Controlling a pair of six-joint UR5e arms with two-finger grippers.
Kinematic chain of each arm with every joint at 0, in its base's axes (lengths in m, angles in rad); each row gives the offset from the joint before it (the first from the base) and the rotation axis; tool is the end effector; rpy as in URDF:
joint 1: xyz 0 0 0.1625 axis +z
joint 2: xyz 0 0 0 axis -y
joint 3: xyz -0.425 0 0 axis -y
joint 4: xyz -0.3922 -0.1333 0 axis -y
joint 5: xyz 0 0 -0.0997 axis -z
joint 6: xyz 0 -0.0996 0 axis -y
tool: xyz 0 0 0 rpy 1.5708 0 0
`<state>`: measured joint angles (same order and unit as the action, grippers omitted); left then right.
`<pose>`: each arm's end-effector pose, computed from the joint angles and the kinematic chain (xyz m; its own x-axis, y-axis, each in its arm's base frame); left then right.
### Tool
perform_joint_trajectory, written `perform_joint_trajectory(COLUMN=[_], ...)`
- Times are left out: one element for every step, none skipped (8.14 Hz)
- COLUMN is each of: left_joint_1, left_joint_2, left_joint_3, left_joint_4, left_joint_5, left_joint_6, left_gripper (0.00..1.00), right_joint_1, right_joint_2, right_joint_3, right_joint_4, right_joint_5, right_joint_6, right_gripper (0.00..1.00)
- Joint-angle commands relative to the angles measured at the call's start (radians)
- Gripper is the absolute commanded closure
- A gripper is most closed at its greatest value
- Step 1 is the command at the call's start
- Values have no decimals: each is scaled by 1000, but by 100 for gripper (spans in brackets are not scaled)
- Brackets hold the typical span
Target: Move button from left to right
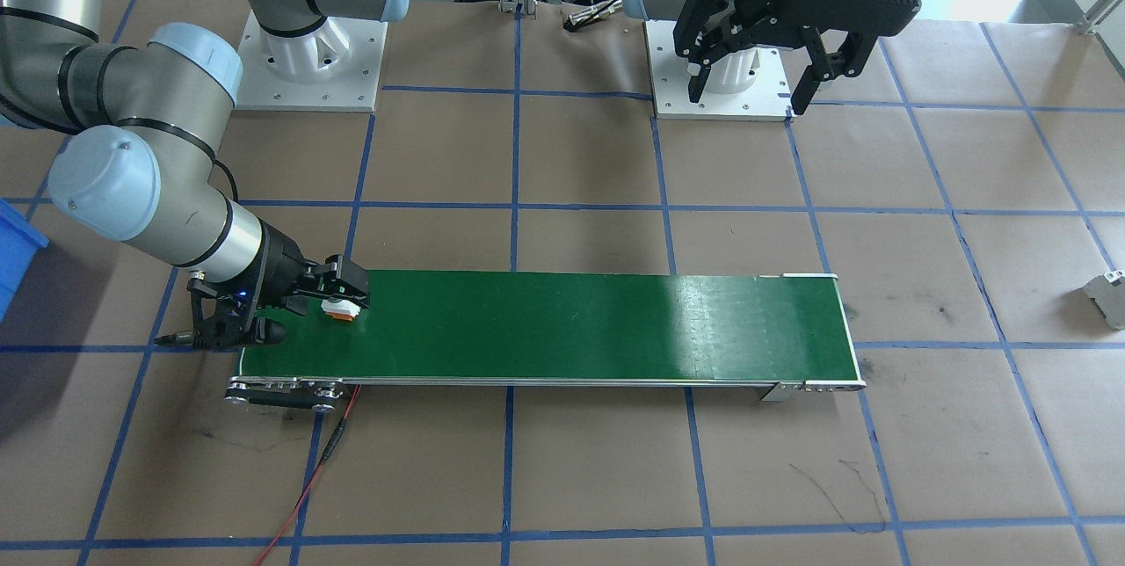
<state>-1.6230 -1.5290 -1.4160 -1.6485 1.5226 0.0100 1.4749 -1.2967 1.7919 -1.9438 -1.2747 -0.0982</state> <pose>-0.1628 -0.4698 0.5768 -0.9966 0.0677 0.0466 0.0618 0.9910 -0.1191 0.1092 -0.5605 0.2786 -0.9534 0.0295 -0.3002 0.0016 0.9957 0.0929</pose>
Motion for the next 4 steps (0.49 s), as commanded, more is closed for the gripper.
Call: perform_joint_trajectory(left_joint_1=[2,5,5,3], left_joint_2=[0,0,0,0], left_joint_3=[0,0,0,0], left_joint_4=[-1,-1,-1,-1], left_joint_5=[-1,-4,-1,1], left_joint_6=[7,8,17,33], left_gripper=[0,0,0,0], right_joint_1=[1,1,1,1], right_joint_2=[34,37,37,37], right_joint_3=[0,0,0,0], right_joint_4=[-3,-1,2,6], right_joint_5=[-92,-103,-136,-162], right_joint_6=[2,2,2,-1], right_gripper=[23,28,30,35])
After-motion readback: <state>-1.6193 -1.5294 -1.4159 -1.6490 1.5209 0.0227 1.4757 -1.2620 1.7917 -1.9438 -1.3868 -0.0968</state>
